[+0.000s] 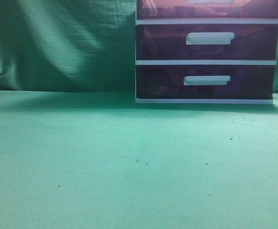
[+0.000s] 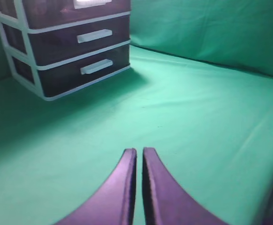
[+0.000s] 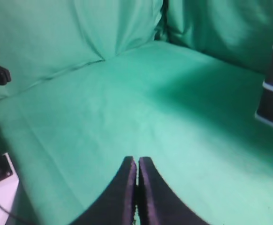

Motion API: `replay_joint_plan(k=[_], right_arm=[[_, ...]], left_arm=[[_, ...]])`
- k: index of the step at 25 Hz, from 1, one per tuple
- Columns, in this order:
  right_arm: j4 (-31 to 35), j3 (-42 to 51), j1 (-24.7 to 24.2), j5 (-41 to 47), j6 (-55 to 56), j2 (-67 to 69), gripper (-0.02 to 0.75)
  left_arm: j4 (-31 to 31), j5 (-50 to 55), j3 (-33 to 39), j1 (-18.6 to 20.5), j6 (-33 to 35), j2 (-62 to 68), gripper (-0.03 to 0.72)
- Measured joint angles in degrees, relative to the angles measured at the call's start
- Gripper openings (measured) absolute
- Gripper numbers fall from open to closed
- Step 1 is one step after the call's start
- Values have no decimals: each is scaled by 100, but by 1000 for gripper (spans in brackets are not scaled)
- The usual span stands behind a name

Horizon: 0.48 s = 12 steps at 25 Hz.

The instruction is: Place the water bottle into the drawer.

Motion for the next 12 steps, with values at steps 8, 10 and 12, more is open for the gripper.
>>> replay_joint_plan(k=[8, 10, 12], right_arm=[[0, 278, 0, -756, -60, -201, 0], [0, 278, 0, -756, -60, -201, 0], [0, 278, 0, -756, -70, -201, 0]], left_arm=[[134, -19, 0, 0, 0, 0, 0], [134, -19, 0, 0, 0, 0, 0], [134, -19, 0, 0, 0, 0, 0]])
